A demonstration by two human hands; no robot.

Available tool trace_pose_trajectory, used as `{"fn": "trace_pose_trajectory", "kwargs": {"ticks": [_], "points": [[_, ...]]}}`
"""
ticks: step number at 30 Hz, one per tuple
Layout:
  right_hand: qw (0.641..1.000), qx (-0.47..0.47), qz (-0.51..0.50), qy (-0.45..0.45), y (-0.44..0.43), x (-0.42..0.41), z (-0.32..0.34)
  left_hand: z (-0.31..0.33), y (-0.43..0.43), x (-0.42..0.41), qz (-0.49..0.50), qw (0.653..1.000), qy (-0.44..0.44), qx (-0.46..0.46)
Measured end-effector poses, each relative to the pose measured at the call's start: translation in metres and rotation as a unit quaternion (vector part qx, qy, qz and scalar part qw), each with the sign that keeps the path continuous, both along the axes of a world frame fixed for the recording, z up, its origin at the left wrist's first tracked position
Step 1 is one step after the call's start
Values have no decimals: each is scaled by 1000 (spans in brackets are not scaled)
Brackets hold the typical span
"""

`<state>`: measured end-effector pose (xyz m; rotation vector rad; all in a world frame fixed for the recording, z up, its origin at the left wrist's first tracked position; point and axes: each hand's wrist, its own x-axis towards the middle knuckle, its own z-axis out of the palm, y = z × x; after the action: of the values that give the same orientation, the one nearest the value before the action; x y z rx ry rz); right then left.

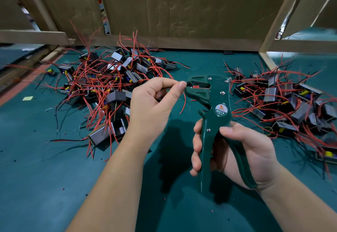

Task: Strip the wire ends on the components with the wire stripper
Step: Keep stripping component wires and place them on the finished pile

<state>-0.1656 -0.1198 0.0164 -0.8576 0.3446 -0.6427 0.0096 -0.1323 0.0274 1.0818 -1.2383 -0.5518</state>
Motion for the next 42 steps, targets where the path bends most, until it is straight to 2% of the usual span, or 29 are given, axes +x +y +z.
{"fn": "trace_pose_trajectory", "kwargs": {"ticks": [9, 14, 18, 20, 22, 24, 27, 29, 33, 35, 36, 37, 38, 39, 40, 42], "points": [[999, 7, -26, 41, 1, 1, -1, -1, 0, -1, -5, 999, -40, 6], [987, 40, -130, 88, 4, 13, -1, -6, -3, -4, -28, 999, -6, 30], [976, 68, -184, 99, -1, 15, -2, -12, -5, -17, -72, 990, -3, 118], [983, 68, -160, 57, -4, 11, -3, -10, -8, -23, -66, 979, 77, 176], [994, 50, -95, 27, -5, 6, -3, -4, -12, -24, -73, 945, 246, 203], [999, 25, -18, 22, -3, 5, -3, 1, -12, -21, -112, 908, 354, 195], [997, -31, -2, 68, 3, 12, -7, 3, -9, -15, -157, 889, 388, 183], [993, -33, -44, 101, 4, 16, -10, 2, -9, -14, -150, 893, 383, 181], [987, -46, -128, 89, 0, 15, -12, 4, -12, -17, -192, 882, 402, 153], [974, -51, -205, 77, -6, 12, -10, 4, -13, -17, -186, 895, 370, 168], [965, -57, -249, 67, -10, 10, -8, 3, -12, -18, -156, 918, 319, 174], [954, -64, -288, 59, -14, 6, -5, 0, -11, -17, -117, 950, 233, 173], [943, -68, -321, 59, -18, 1, -3, -4, -10, -16, -64, 979, 105, 160], [934, -65, -344, 68, -21, -4, -1, -9, -8, -13, 3, 990, -38, 134], [928, -55, -359, 82, -24, -8, 1, -16, -8, -10, 65, 981, -150, 108], [925, -18, -366, 100, -27, -14, 1, -23, -8, -3, 142, 950, -255, 109]]}}
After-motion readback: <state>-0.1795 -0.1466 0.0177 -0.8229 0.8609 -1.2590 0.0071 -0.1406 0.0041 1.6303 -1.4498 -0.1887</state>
